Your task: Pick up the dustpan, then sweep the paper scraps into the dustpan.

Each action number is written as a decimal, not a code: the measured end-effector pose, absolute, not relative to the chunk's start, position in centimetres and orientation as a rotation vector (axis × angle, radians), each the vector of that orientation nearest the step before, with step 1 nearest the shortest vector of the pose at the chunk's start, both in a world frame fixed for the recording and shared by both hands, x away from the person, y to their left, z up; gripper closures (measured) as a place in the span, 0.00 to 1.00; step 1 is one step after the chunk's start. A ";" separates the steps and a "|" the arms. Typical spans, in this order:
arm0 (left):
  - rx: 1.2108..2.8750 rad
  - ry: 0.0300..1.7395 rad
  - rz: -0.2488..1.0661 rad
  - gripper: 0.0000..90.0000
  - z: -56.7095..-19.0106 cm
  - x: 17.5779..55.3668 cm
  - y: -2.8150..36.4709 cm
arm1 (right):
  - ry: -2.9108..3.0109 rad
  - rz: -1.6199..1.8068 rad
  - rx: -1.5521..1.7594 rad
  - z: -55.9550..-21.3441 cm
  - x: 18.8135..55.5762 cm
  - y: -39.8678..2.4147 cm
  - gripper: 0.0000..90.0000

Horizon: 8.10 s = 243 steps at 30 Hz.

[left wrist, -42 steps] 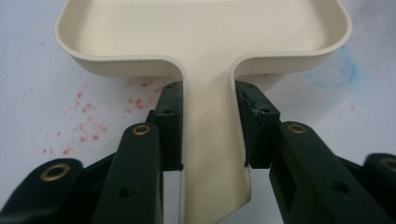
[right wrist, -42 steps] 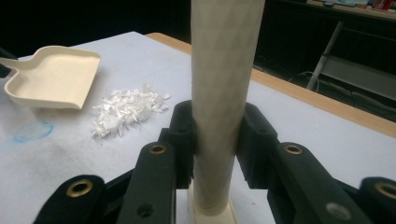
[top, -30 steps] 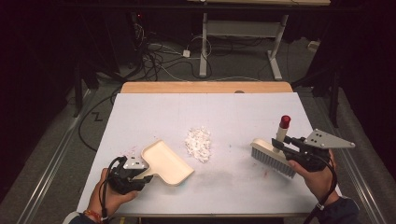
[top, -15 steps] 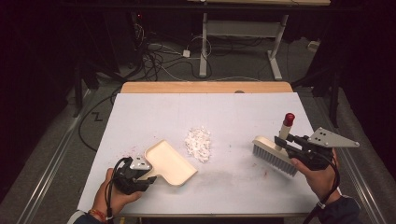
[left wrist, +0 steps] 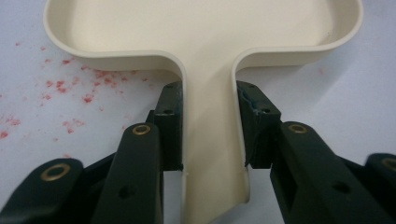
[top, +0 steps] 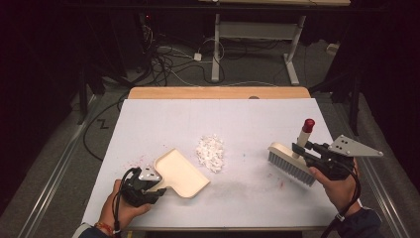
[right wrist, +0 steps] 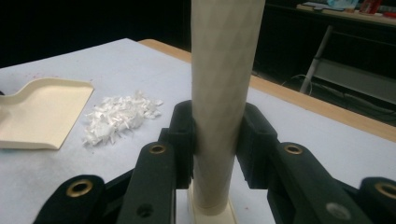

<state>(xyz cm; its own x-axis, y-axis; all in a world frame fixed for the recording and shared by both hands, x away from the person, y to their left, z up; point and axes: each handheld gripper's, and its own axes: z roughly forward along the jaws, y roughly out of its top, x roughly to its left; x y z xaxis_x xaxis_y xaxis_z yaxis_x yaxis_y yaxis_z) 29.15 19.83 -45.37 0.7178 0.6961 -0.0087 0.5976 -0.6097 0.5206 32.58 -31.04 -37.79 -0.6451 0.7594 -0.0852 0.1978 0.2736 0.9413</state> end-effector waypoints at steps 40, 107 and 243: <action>2.451 1.011 0.254 0.70 -46.1 29.2 19.6 | 2.017 1.445 0.863 -38.1 38.6 -25.1 0.79; 2.475 1.052 0.203 0.70 -45.5 30.3 18.9 | 2.116 1.459 0.632 -41.0 40.9 -8.5 0.79; 2.483 1.086 0.194 0.70 -46.0 29.6 18.7 | 2.065 1.642 0.575 -37.3 33.1 -12.2 0.79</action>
<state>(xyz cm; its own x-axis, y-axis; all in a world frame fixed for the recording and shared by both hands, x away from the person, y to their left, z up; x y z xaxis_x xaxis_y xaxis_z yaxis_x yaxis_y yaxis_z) 29.61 18.65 -46.03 0.6849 0.7276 -0.0397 0.6686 -0.6058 0.4312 33.09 -12.23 -37.26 -0.8178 0.5700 -0.0802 0.0504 0.2097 0.9765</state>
